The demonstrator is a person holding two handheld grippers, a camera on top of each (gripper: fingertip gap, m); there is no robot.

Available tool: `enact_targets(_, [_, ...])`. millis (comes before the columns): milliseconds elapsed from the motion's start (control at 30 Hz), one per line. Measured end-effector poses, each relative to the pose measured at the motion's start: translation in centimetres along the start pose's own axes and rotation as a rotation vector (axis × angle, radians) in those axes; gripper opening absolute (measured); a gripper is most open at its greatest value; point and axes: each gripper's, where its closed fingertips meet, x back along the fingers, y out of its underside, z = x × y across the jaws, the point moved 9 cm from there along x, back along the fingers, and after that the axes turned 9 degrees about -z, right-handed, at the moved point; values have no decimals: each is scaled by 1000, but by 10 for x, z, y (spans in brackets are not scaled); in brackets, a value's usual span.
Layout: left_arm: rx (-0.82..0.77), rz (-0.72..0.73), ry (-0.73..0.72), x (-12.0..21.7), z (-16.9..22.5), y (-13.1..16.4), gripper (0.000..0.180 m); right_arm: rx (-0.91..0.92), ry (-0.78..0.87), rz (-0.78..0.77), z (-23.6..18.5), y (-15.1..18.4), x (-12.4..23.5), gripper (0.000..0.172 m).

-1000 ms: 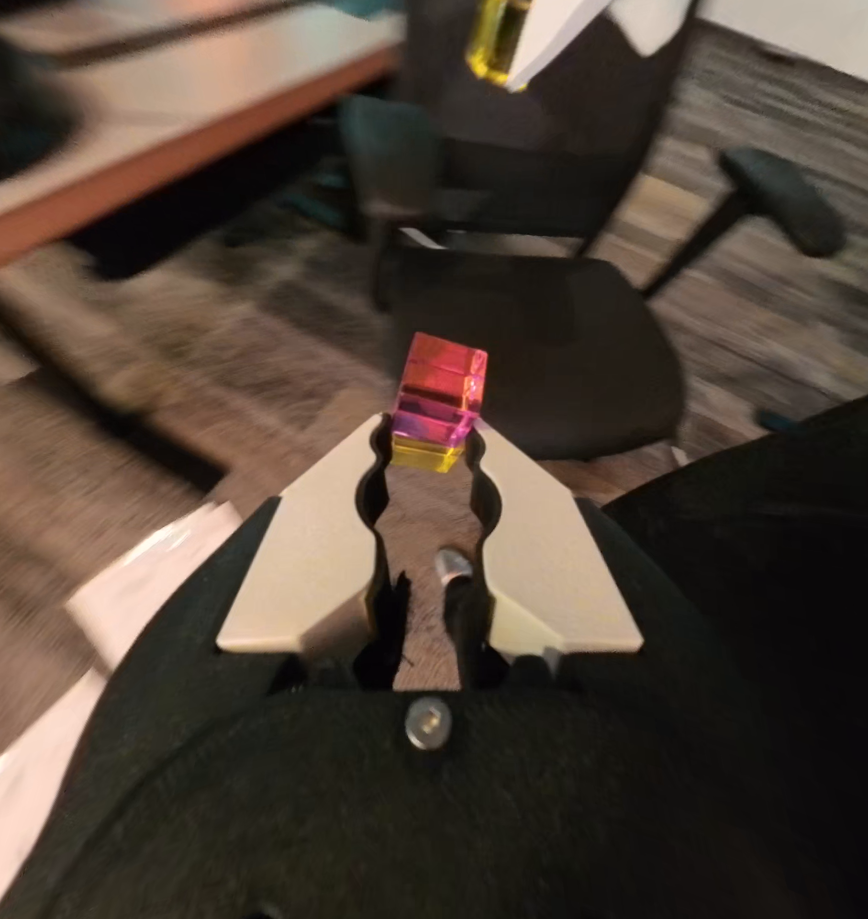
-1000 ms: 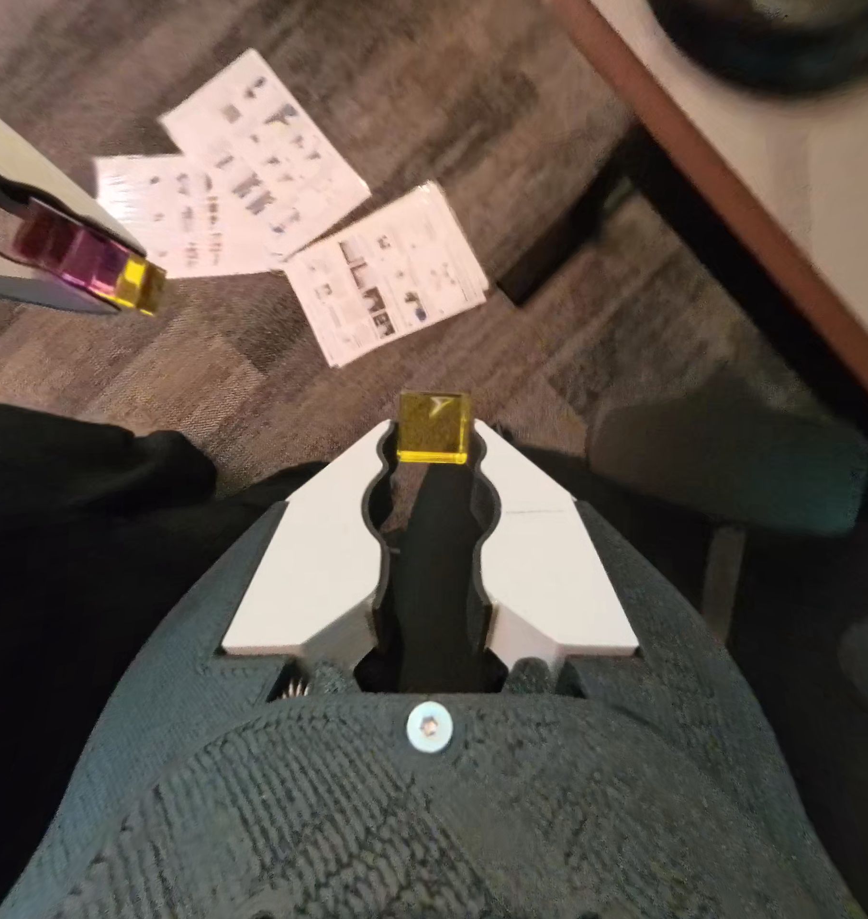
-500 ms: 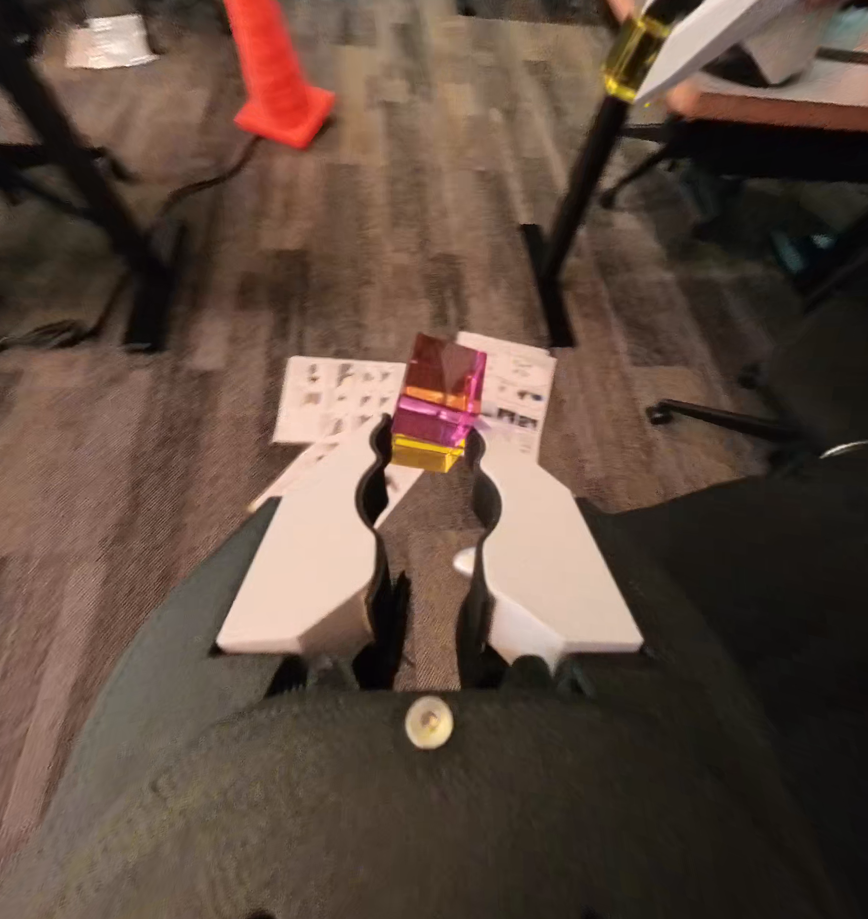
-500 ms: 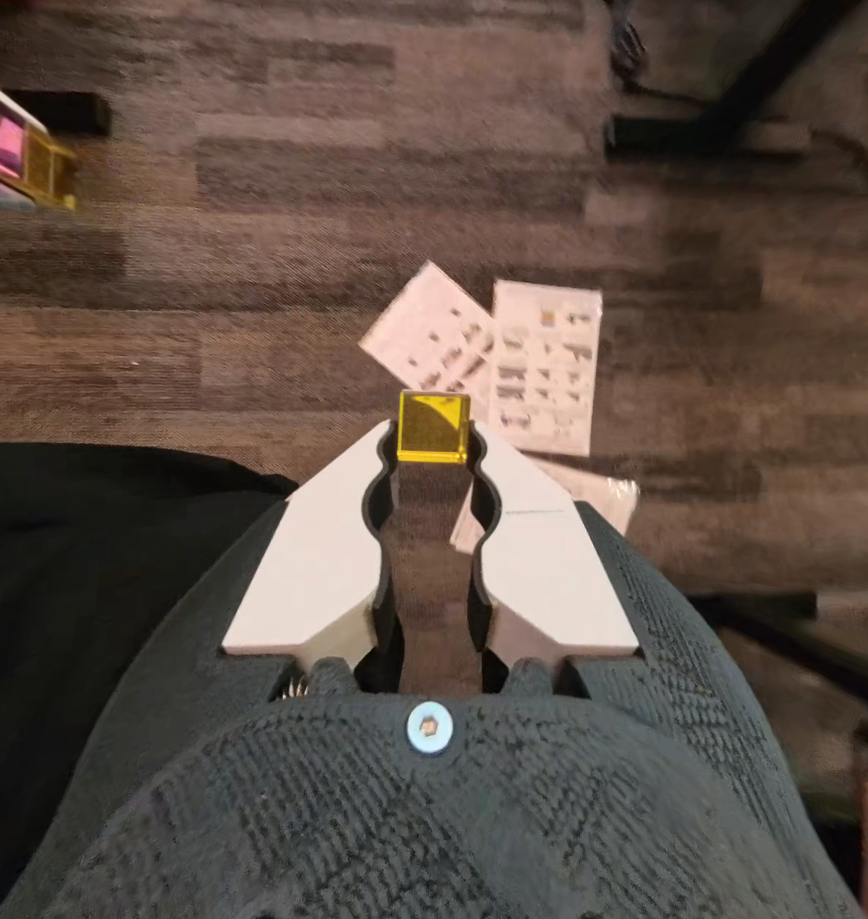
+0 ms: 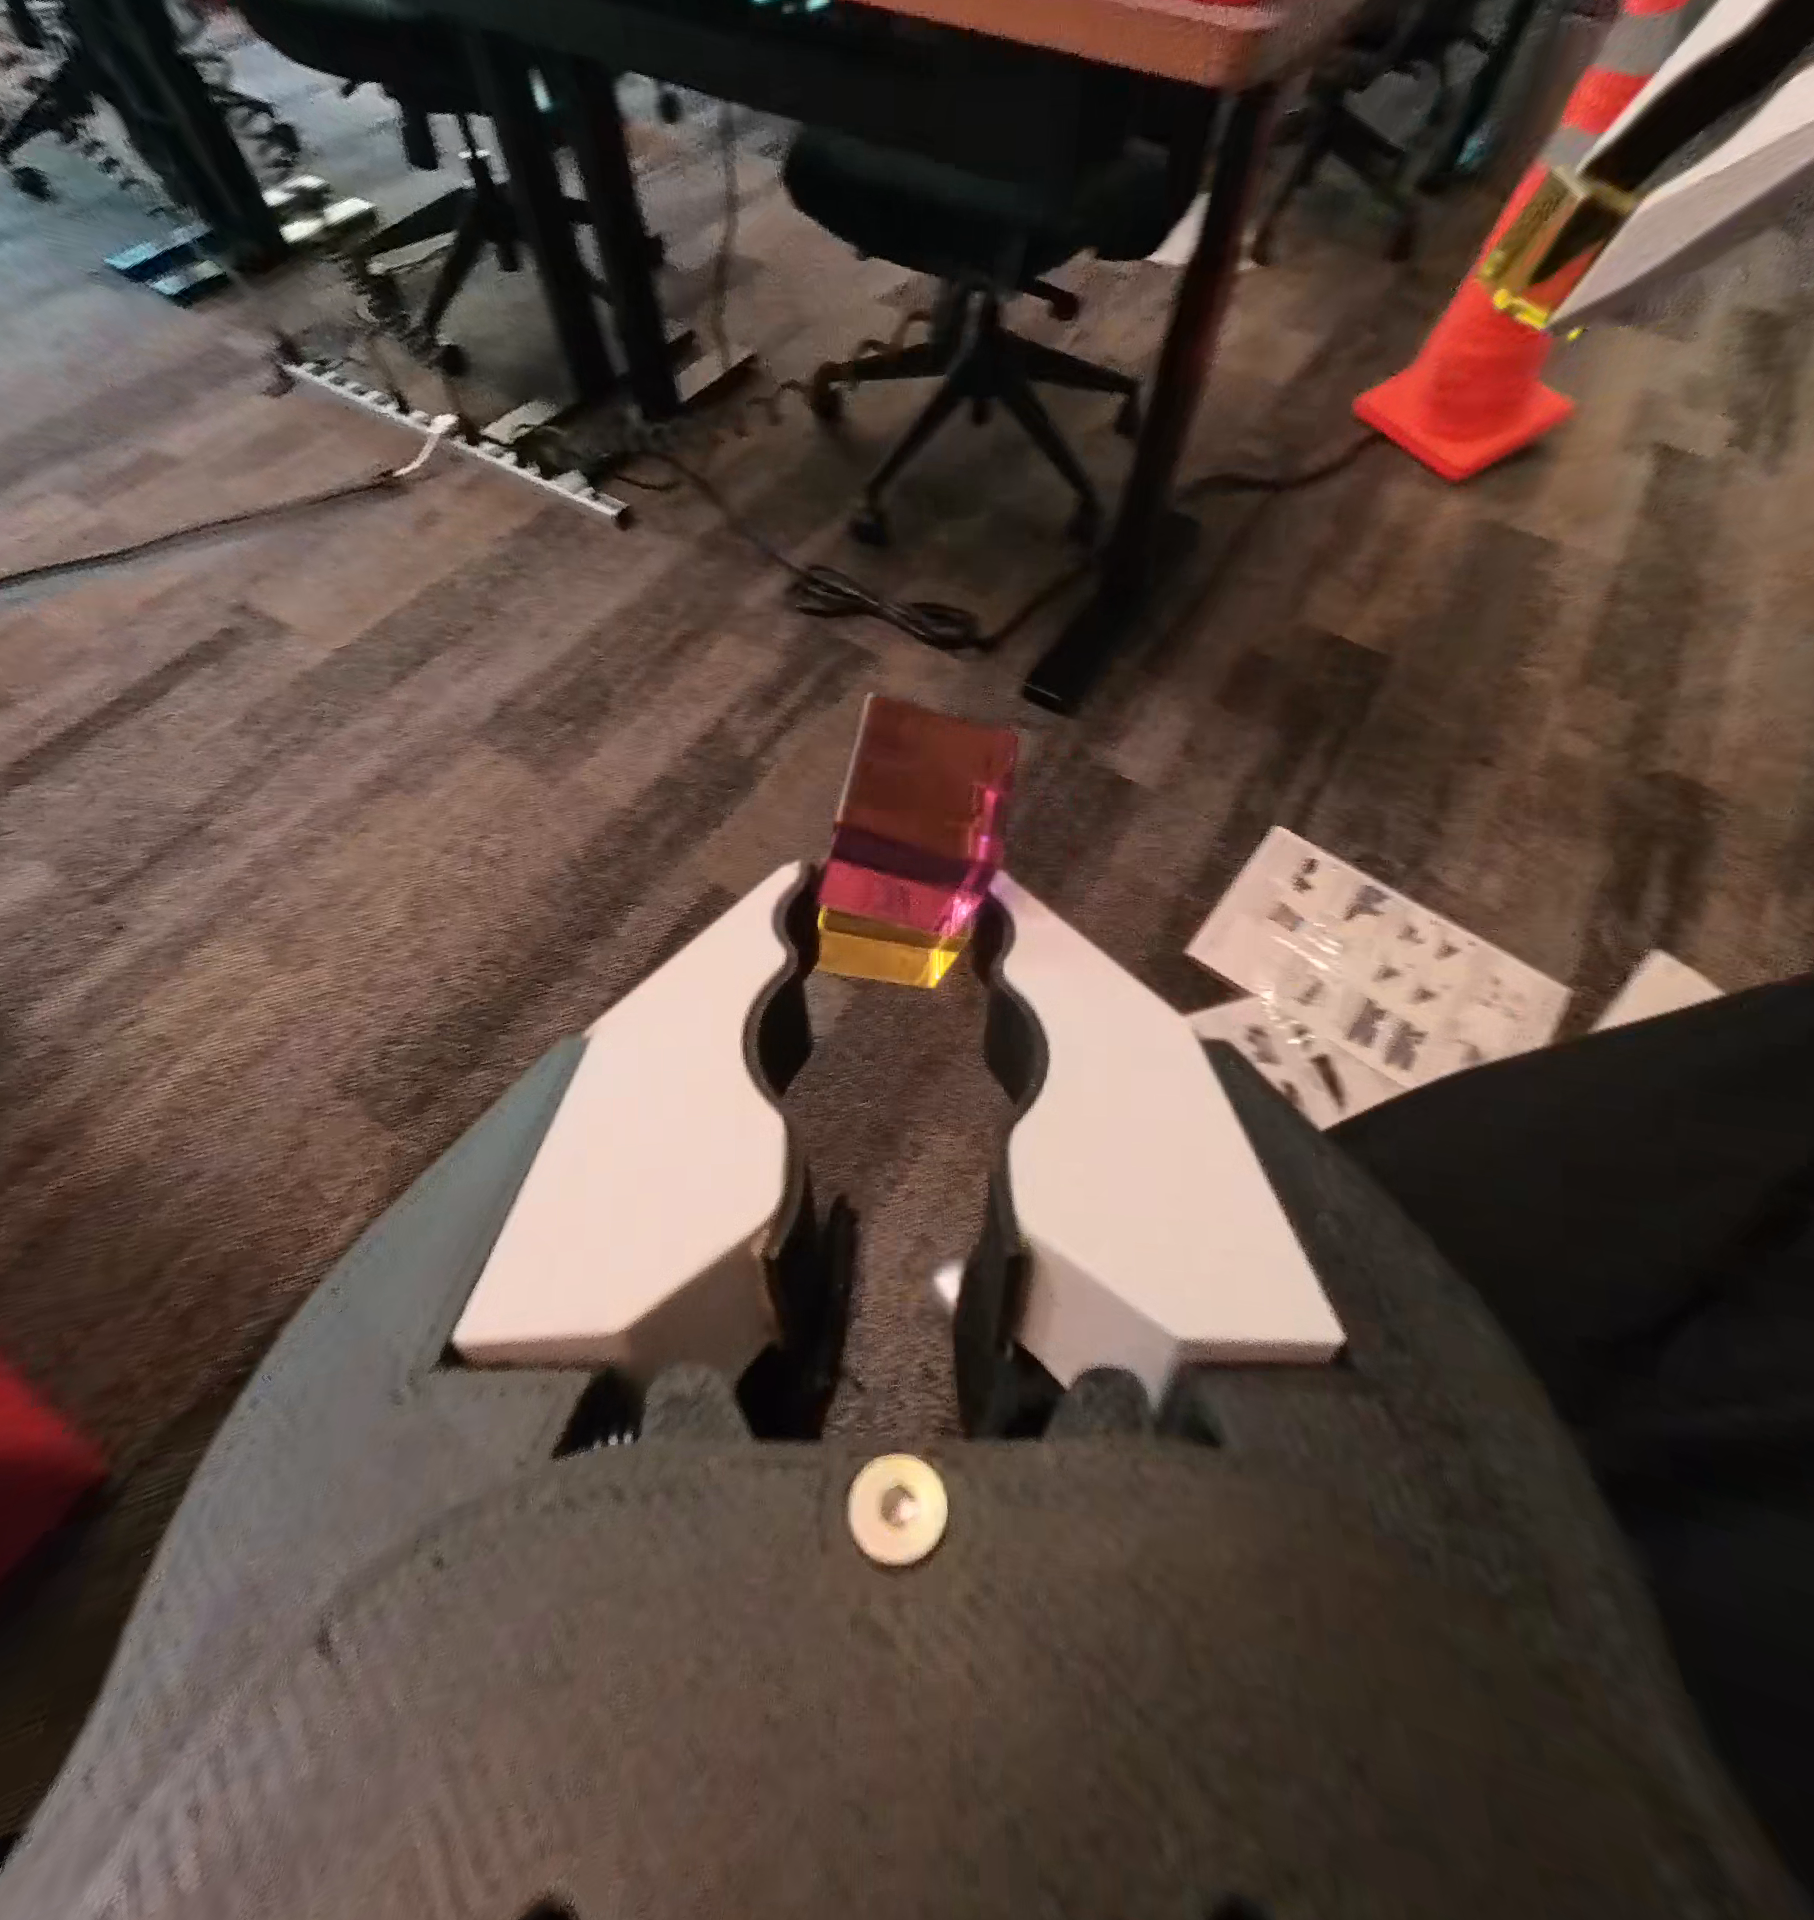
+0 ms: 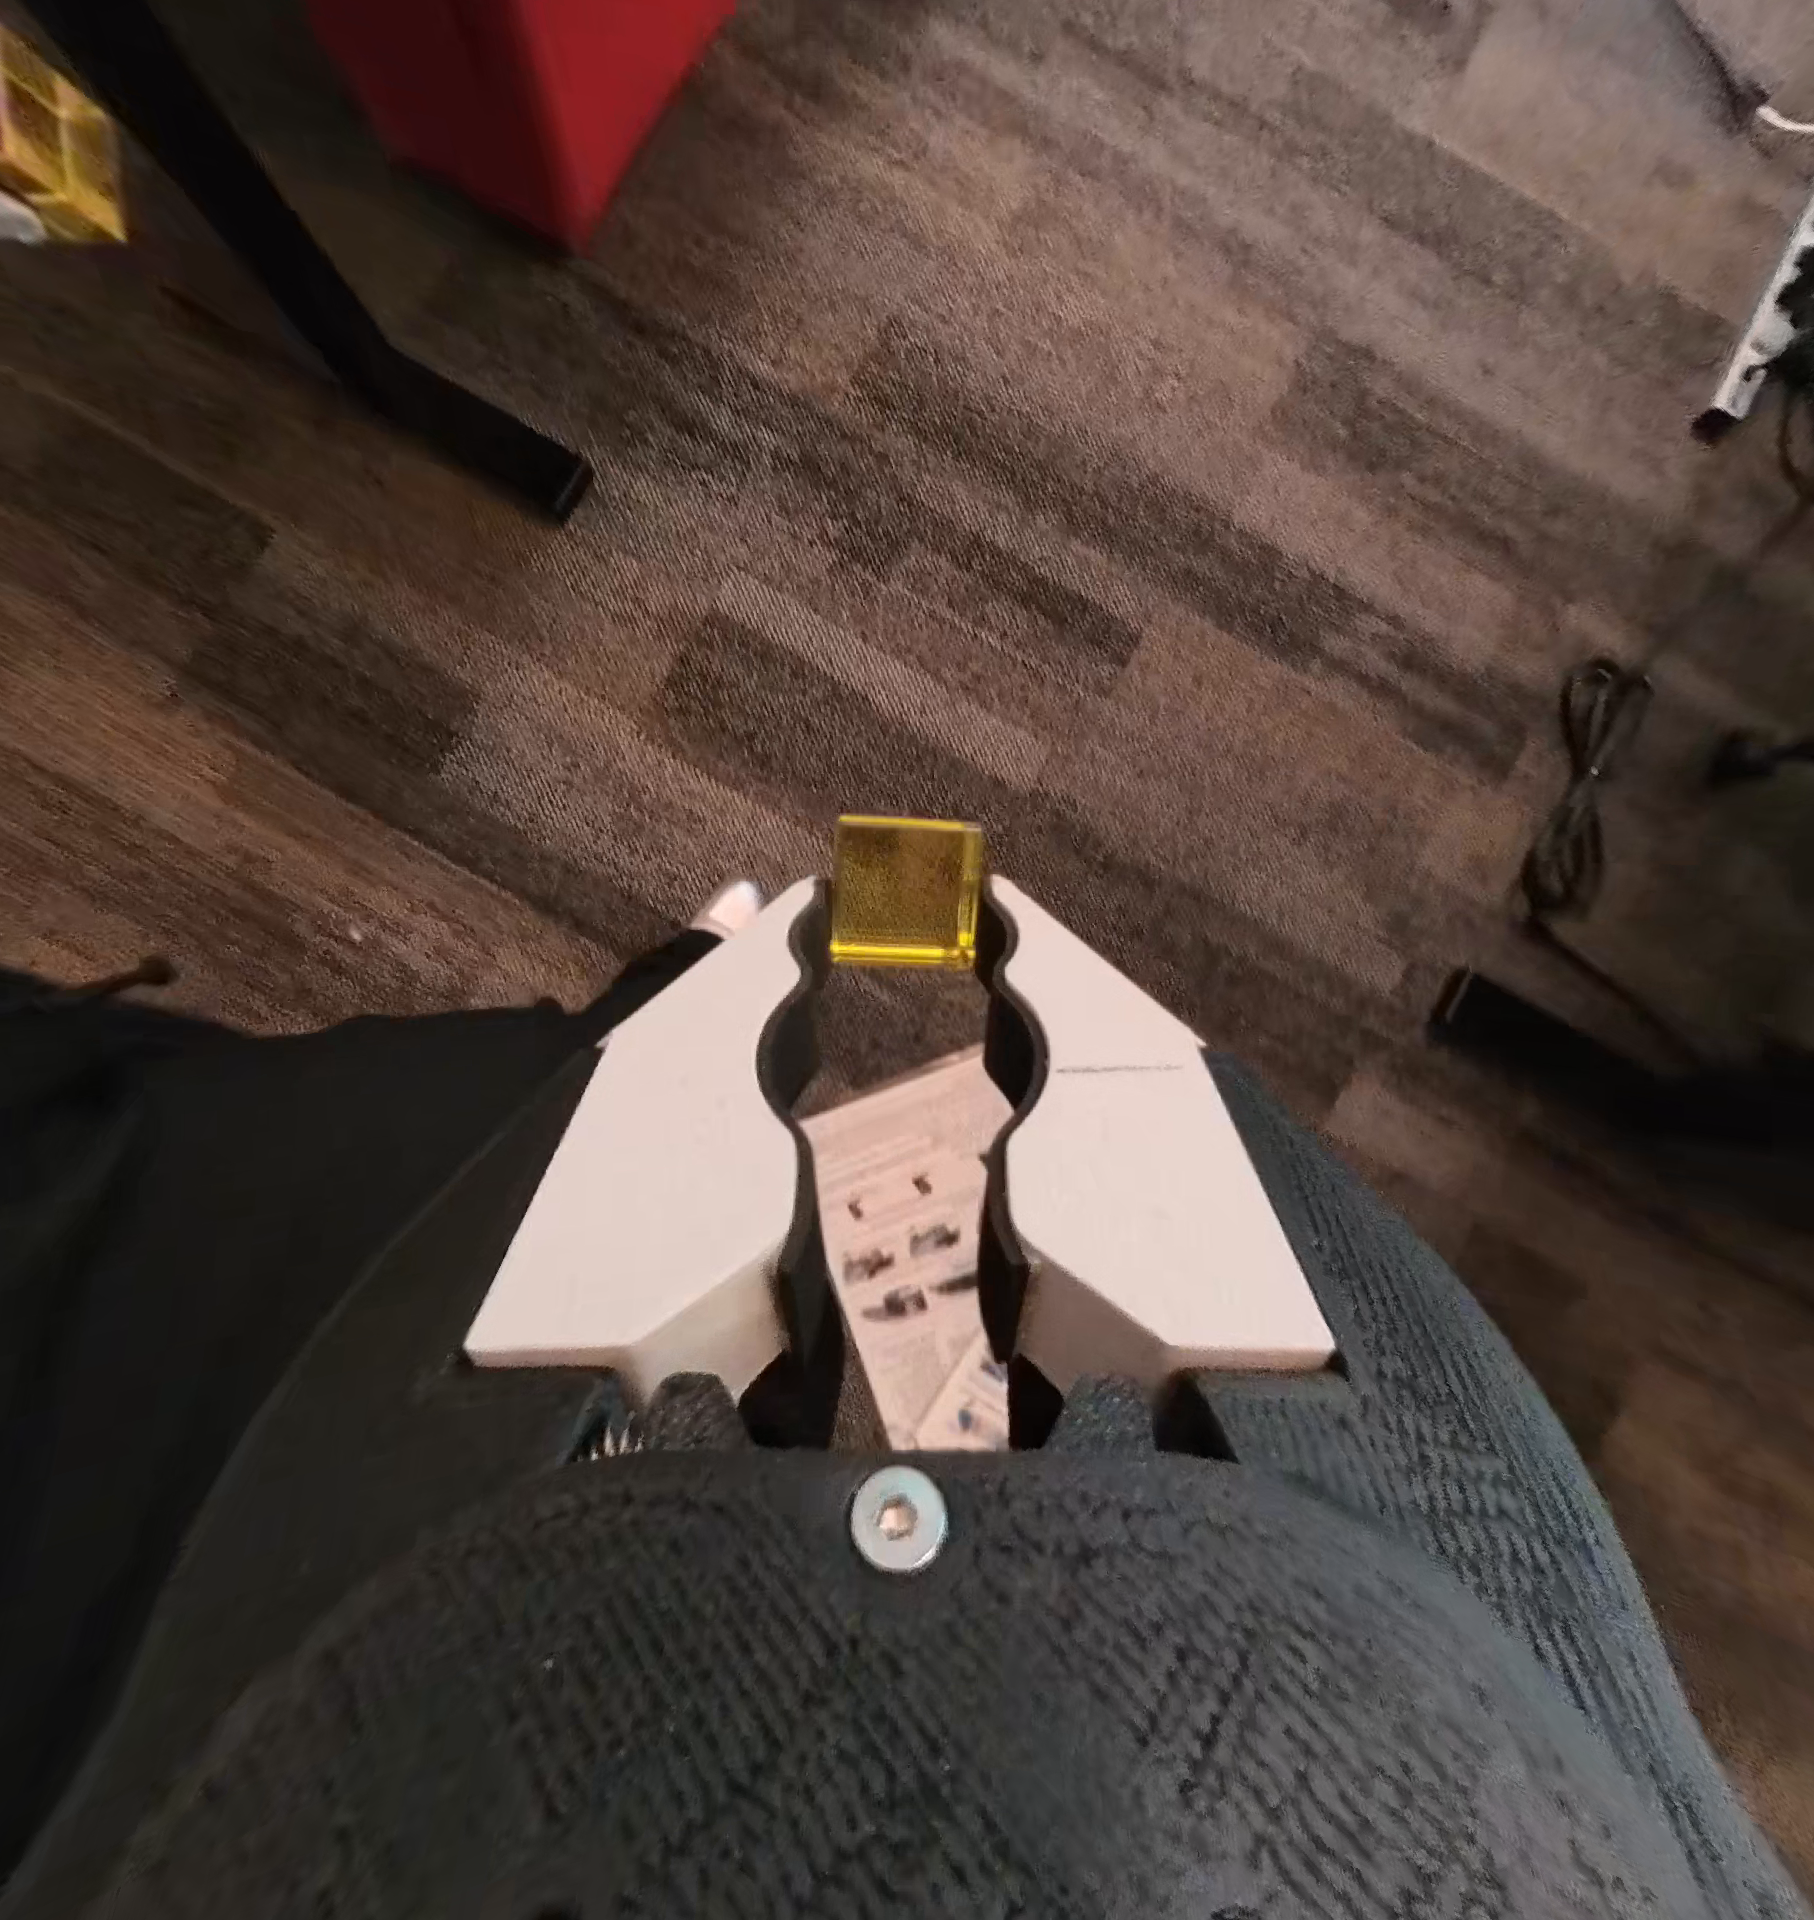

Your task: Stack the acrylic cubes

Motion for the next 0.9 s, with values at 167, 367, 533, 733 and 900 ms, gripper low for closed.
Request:
enact_targets(167, [79, 11, -114, -16, -124, -33, 28, 146, -74, -3, 44, -137, -58, 27])
enact_targets(367, [187, 44, -240, -44, -270, -50, 29, 285, -133, 52, 82, -304, -140, 27])
enact_targets(533, [186, 50, -306, -75, -399, -65, 29, 325, -178, 98, 102, -432, -215, 26])
enact_targets(733, [229, 29, -363, -92, -538, -89, 29, 392, -246, 59, 125, -573, -287, 26])
enact_targets(900, [263, 32, -432, -106, -628, -106, 29, 447, -303, 74, 140, -682, -339, 26])
